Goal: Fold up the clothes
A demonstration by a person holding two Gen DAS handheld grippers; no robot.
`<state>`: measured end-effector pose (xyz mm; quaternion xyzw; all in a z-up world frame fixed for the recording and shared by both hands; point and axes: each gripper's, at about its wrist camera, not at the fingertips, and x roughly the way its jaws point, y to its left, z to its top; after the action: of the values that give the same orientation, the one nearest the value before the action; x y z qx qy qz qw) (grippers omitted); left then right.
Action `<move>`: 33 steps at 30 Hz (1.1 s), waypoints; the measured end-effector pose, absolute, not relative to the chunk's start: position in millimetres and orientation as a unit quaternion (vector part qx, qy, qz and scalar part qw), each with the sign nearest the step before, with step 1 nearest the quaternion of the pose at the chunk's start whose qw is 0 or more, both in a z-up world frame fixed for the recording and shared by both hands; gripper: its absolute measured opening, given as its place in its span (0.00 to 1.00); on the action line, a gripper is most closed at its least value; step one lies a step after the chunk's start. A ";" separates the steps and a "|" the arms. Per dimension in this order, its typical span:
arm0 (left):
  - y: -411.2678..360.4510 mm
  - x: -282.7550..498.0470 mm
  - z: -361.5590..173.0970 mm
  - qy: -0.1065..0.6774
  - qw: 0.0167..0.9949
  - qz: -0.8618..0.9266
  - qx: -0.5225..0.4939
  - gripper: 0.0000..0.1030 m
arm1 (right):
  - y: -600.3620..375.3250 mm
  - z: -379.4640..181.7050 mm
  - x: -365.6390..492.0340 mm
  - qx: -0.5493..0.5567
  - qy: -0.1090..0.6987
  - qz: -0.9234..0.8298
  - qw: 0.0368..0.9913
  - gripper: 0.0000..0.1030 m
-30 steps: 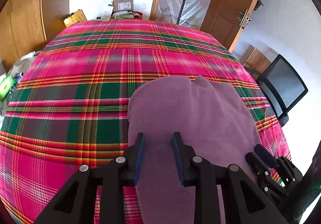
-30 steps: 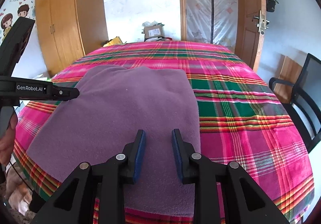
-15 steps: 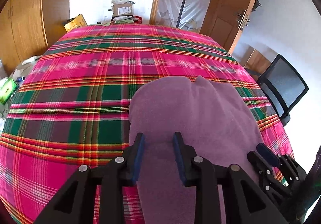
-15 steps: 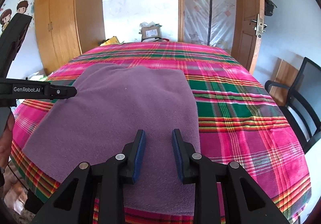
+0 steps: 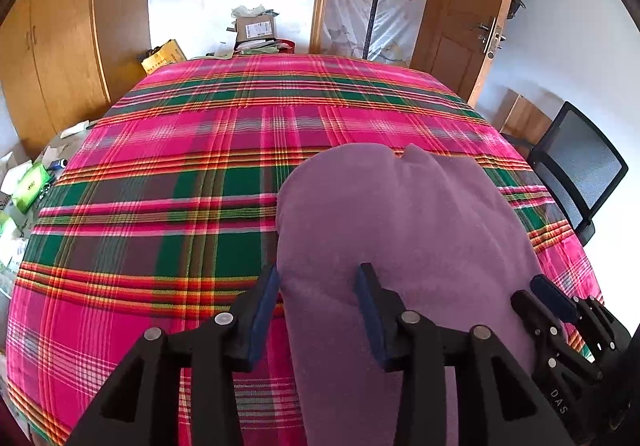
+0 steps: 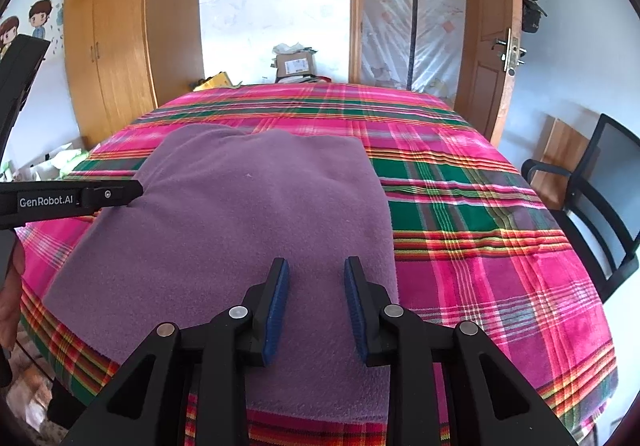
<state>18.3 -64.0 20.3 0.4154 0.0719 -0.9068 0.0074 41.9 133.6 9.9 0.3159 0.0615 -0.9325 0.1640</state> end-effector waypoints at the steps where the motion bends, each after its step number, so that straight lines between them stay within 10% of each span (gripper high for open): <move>1: -67.1 19.8 20.2 0.079 0.003 -0.905 0.418 0.40 | 134.3 10.8 42.1 0.318 0.060 -0.932 0.164 0.30; 33: -142.4 -0.3 -20.8 0.351 -0.172 -0.764 0.514 0.48 | 211.6 -8.2 -32.4 0.418 -0.179 -0.844 0.284 0.34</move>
<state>-0.3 -142.4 -20.8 0.5139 0.3511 -0.7636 -0.1719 -32.4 211.6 -8.2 0.4178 -0.1793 -0.8441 0.2843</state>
